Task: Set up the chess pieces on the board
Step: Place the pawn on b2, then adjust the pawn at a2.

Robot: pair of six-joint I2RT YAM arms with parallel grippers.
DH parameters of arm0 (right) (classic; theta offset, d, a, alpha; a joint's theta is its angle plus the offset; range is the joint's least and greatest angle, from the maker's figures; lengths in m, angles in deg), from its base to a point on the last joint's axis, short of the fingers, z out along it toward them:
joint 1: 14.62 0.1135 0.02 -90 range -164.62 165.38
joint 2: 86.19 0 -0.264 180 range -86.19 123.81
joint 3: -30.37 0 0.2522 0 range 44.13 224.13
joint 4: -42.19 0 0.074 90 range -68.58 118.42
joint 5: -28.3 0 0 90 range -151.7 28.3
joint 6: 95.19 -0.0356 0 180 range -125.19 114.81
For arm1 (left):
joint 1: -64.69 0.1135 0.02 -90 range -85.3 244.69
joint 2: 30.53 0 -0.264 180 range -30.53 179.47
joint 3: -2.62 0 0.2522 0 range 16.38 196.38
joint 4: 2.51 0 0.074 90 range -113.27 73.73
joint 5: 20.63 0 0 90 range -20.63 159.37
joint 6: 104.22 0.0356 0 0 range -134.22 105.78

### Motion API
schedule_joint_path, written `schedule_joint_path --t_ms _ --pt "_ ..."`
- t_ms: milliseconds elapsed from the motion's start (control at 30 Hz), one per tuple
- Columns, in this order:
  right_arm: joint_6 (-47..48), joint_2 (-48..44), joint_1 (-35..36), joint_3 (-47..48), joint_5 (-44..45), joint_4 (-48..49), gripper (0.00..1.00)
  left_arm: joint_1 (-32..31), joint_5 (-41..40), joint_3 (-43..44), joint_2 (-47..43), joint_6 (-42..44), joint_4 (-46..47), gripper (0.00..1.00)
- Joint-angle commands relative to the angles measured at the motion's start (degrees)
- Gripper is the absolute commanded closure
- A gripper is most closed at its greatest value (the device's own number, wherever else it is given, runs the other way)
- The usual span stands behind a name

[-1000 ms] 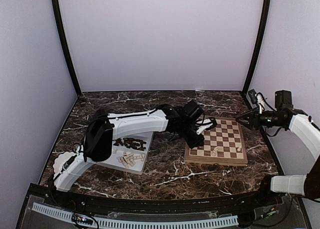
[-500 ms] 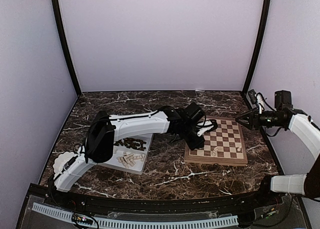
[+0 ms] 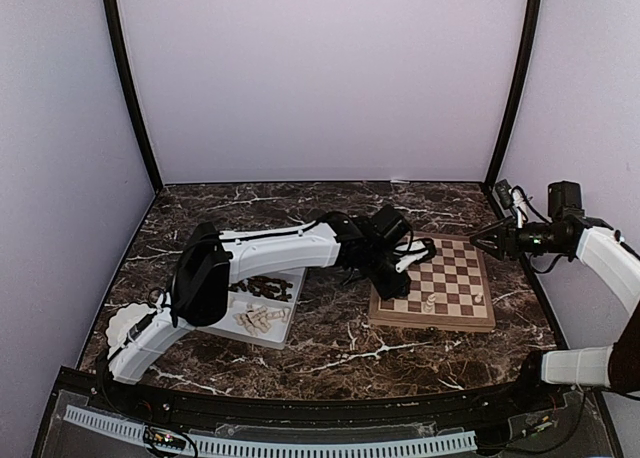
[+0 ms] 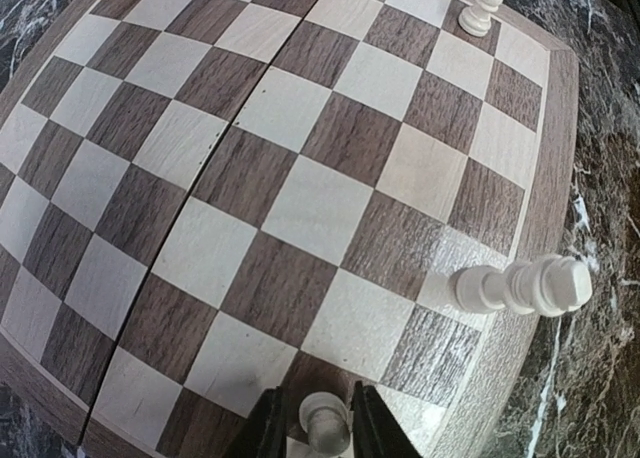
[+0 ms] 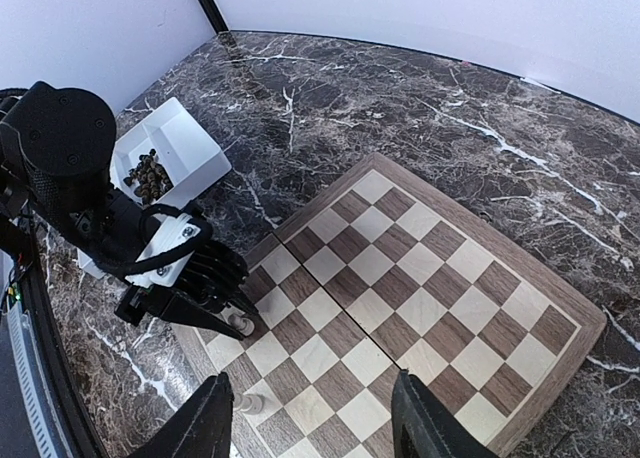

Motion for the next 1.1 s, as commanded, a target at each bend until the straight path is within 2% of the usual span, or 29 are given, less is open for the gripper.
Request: schedule_joint_path --t_ms 0,233,333,400,500,567,667,733,867,1067 --pt "0.76 0.31 -0.17 -0.33 -1.28 1.13 0.45 -0.31 -0.50 2.68 -1.23 -0.30 -0.60 0.70" --pt "1.50 1.15 -0.17 -0.12 -1.95 0.55 0.44 -0.31 2.06 2.43 -8.21 -2.54 2.90 0.63" --pt "1.96 0.78 -0.17 -0.39 -1.65 0.38 0.44 -0.19 -0.77 0.32 -13.50 -3.84 2.20 0.63" --pt "2.14 0.36 -0.17 -0.57 -1.35 0.57 0.44 0.13 -5.01 -3.89 -18.02 -5.18 1.78 0.63" --pt "2.10 0.06 -0.17 -0.74 -1.08 1.03 0.44 1.37 -12.71 -16.41 -25.14 -9.33 2.22 0.63" --pt "2.08 0.24 -0.17 -0.76 -1.00 1.37 0.44 4.36 -14.21 -25.54 -30.57 -12.84 3.42 0.64" --pt "2.05 0.81 -0.17 -0.76 -0.89 1.71 0.45 7.71 -11.50 -36.69 -36.73 -17.40 8.05 0.68" --pt "2.00 1.10 -0.17 -0.77 -0.82 1.84 0.45 9.37 -7.77 -42.78 -37.39 -18.25 11.81 0.74" --pt "1.99 1.26 -0.17 -0.84 -0.69 1.77 0.47 9.90 0.26 -41.22 -32.75 -16.97 17.81 0.97" --pt "1.99 0.39 -0.17 -1.37 0.64 2.01 0.48 9.88 7.07 -31.81 -21.66 -15.14 19.17 1.00"
